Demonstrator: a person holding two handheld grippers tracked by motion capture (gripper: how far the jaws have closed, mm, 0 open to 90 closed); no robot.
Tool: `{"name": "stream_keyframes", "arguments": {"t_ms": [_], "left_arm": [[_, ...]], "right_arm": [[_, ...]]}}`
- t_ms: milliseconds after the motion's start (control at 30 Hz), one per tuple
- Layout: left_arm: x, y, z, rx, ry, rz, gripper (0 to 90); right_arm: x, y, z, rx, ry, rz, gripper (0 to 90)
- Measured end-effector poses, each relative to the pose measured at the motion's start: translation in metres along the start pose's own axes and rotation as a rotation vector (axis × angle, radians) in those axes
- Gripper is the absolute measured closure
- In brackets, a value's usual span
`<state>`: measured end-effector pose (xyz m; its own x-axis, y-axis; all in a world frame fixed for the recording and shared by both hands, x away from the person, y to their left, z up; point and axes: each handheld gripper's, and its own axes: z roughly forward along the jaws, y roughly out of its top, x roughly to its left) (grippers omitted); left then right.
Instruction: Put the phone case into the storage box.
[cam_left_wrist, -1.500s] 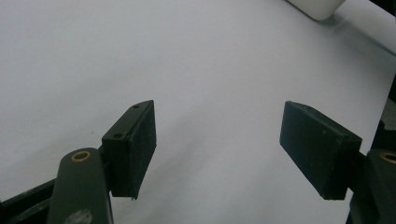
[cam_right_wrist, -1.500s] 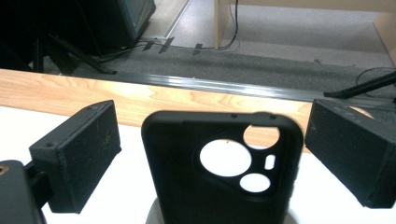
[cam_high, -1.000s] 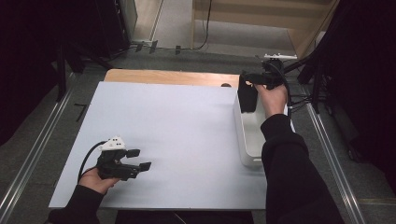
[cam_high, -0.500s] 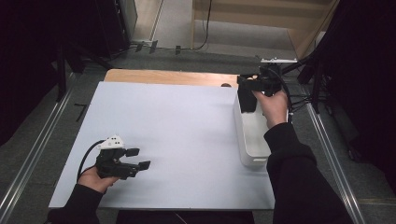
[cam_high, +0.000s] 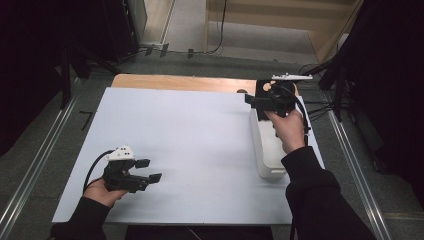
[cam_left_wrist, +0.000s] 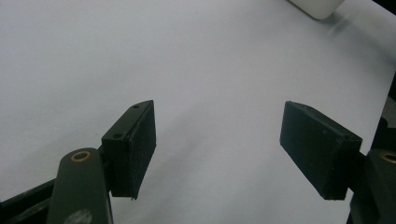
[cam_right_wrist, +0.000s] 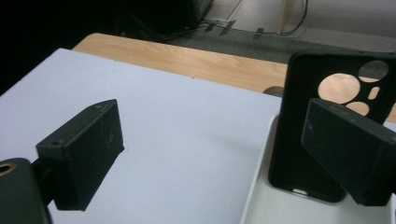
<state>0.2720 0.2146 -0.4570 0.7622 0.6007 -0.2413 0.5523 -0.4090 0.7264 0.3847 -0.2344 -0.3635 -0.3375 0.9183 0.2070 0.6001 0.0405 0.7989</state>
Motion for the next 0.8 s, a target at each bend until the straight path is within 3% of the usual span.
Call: {"name": "stream_keyframes", "arguments": {"t_ms": [100,167,500,800], "left_arm": [[0.000,0.000,0.000,0.003,0.000,0.003,26.8],[0.000,0.001,0.000,0.001,-0.001,0.003,26.8],[0.001,0.001,0.000,0.002,-0.003,0.001,26.8],[0.002,0.001,-0.001,0.001,0.002,-0.001,26.8]], "right_arm": [[0.003,-0.005,-0.003,-0.005,0.022,-0.006,5.7],[0.004,-0.008,-0.005,-0.009,0.035,-0.021,12.2],[0.015,-0.027,-0.013,-0.001,0.115,-0.028,12.1],[0.025,-0.042,-0.015,0.020,0.149,-0.057,12.2]]}}
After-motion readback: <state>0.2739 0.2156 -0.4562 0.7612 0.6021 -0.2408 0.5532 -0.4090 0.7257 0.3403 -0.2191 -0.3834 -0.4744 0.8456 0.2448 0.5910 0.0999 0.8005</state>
